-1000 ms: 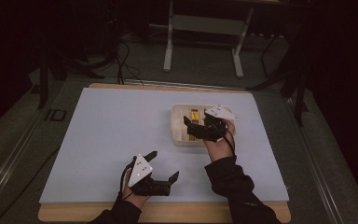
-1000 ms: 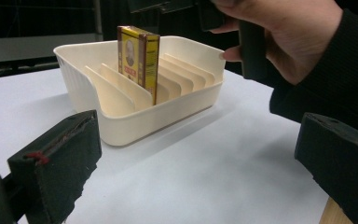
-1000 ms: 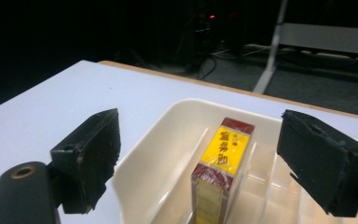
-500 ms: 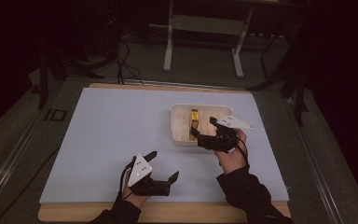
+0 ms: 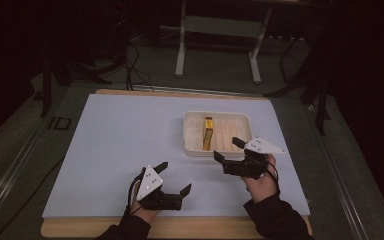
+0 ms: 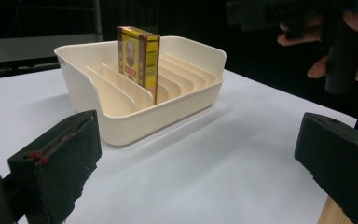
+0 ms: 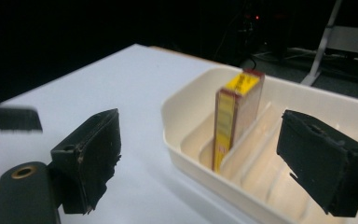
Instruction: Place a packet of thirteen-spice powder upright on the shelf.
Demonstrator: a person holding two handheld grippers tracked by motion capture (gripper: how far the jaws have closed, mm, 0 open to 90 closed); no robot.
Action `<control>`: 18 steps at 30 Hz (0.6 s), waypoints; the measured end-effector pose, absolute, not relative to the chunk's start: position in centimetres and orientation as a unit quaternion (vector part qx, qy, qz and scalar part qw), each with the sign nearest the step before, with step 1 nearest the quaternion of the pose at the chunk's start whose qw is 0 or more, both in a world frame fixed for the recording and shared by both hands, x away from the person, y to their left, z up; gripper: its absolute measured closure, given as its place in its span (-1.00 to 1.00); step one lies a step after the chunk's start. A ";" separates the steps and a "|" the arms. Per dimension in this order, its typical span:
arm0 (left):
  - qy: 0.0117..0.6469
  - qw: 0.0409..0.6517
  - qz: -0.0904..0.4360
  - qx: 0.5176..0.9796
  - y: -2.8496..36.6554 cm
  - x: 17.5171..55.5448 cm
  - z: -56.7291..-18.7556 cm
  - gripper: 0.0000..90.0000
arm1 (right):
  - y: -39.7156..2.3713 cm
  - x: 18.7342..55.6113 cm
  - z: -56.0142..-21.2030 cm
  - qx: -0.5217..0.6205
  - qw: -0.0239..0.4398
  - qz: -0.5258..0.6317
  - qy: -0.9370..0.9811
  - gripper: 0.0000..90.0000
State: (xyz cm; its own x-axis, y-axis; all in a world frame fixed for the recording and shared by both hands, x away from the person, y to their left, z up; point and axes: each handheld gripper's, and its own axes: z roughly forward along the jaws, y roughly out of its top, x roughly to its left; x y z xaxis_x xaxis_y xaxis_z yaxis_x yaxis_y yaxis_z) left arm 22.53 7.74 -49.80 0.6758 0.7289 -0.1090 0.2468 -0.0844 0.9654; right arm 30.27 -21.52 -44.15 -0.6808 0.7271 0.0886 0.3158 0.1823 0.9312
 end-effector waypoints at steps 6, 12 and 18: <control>0.344 0.581 0.207 0.708 7.7 22.5 -49.8 -0.97 | -22.9 29.2 -45.1 0.348 0.183 0.526 0.754 -0.70; 0.343 0.582 0.206 0.708 7.7 22.6 -49.8 -0.97 | -23.9 28.4 -45.7 0.348 0.185 0.524 0.755 -0.70; 0.341 0.583 0.204 0.708 7.7 22.5 -49.8 -0.97 | -24.9 27.4 -46.1 0.347 0.188 0.515 0.761 -0.70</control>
State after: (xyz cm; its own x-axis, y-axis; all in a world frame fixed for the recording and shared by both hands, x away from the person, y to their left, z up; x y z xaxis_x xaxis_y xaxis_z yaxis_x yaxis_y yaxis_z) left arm 22.54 7.68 -49.80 0.6838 0.7216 -0.1082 0.2450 -0.0874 0.9656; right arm 27.44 -24.87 -46.05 -0.6887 0.7216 0.0706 0.3332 0.2285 0.9148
